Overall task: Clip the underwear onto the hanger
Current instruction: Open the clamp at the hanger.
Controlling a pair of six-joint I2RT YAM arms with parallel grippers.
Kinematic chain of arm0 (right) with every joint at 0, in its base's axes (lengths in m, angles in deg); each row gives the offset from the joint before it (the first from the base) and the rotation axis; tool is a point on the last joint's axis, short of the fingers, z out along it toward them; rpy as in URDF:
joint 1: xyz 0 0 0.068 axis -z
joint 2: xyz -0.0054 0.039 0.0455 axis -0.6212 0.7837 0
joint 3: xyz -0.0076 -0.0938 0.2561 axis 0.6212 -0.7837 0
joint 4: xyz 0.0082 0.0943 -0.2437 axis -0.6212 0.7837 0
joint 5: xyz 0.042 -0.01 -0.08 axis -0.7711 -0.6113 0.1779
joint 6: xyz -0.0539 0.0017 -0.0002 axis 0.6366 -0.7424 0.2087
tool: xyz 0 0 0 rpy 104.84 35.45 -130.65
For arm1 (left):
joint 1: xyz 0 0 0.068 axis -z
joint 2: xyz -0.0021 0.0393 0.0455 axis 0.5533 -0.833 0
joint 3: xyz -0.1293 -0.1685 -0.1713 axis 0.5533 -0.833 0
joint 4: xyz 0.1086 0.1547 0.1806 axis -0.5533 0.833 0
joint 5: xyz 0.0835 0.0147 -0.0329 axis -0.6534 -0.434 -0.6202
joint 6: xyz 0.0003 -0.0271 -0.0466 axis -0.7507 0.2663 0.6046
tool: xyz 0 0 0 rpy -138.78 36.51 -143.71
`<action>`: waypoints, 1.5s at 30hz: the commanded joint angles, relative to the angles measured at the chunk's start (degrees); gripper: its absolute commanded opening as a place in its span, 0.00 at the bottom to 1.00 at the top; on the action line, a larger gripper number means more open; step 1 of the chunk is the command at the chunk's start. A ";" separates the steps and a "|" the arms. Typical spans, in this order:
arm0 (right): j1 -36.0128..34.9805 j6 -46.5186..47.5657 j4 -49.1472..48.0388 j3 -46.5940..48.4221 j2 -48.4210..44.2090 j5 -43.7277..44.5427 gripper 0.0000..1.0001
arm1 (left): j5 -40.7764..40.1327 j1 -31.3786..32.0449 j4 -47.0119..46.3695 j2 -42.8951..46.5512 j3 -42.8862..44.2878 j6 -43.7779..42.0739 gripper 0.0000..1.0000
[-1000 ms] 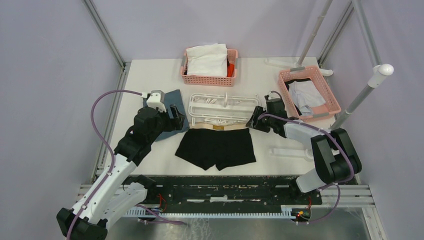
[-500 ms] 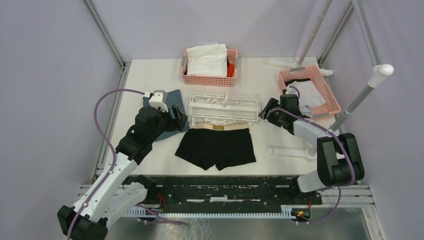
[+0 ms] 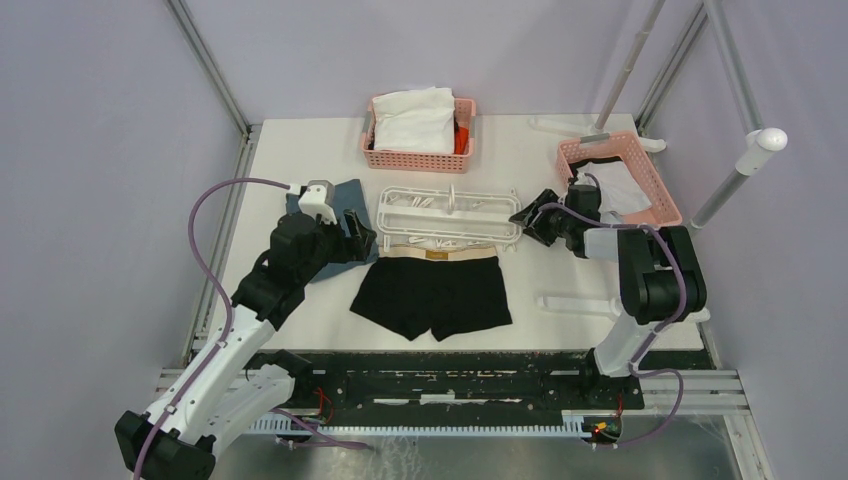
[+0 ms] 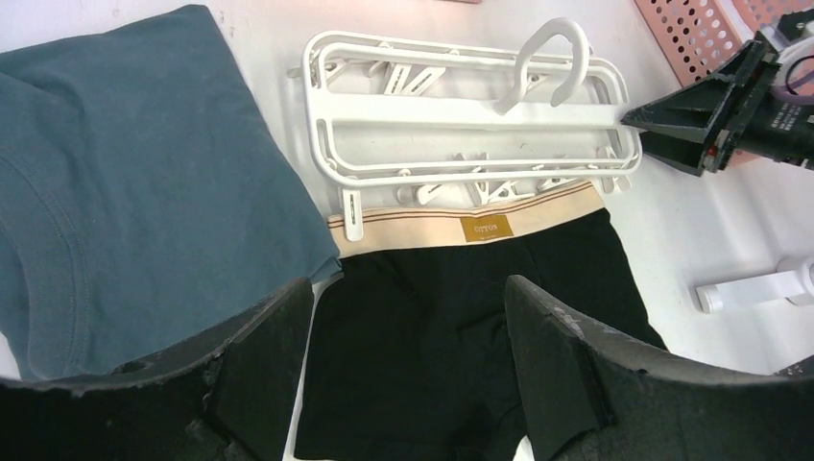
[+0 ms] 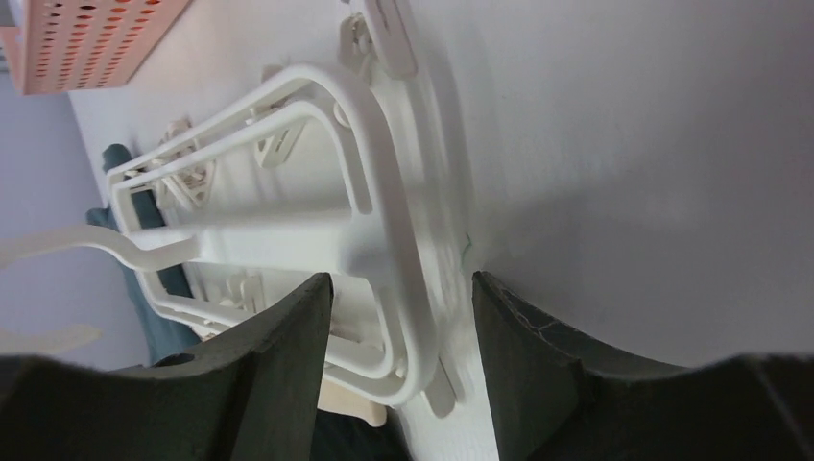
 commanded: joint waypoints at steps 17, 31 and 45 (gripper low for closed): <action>0.60 -10.33 -19.91 2.06 1.93 -16.31 0.55 | 11.20 6.36 -19.40 -5.21 2.36 -15.14 0.81; -0.59 -6.45 -10.73 2.78 -6.33 -18.53 0.55 | 29.35 16.92 -25.07 -25.60 11.39 -40.18 0.79; -0.86 0.19 -1.00 2.85 -13.69 -17.58 0.55 | 36.99 17.02 -13.93 -47.57 28.89 -54.14 0.65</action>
